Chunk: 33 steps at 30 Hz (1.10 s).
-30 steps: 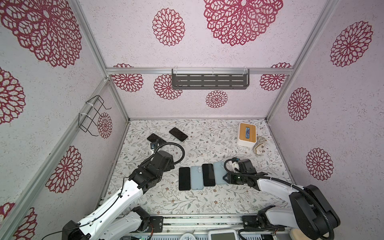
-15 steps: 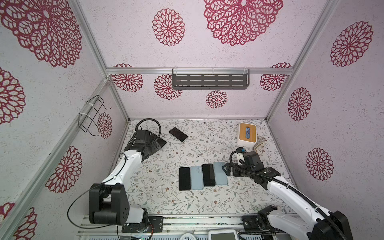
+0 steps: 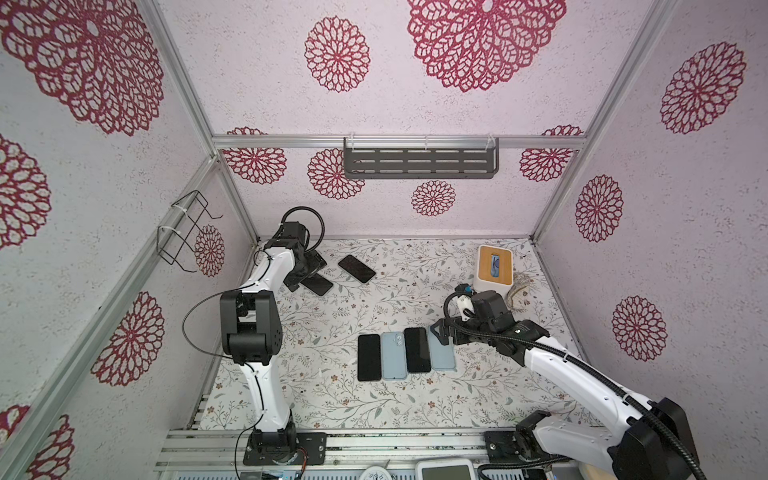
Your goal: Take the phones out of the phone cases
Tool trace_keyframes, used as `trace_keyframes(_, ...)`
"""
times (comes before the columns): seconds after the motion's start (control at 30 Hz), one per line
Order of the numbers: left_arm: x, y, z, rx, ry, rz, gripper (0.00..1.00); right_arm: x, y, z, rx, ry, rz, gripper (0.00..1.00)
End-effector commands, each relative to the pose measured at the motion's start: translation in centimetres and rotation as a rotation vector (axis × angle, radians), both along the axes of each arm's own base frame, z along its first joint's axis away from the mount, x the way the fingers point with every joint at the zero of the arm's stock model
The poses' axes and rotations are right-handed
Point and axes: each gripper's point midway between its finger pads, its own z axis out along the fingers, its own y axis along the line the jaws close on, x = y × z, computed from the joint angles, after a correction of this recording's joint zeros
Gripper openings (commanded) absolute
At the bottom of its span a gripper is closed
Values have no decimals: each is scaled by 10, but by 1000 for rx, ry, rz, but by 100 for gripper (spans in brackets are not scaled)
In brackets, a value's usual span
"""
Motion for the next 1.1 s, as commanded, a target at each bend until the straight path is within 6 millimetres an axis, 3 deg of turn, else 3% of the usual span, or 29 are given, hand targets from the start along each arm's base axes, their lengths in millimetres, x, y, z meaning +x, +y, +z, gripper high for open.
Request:
trace_keyframes(0.0,-12,5,-14,6,118,33,97,7,11,16,27,-68,42,99)
trace_keyframes(0.47,7,-3,-57,-64,192,87,97,2,11,7,23,-82,74,99)
trace_keyframes(1.07,17,-12,-84,-72,244,101,97,-3,24,9,79,-99,139,99)
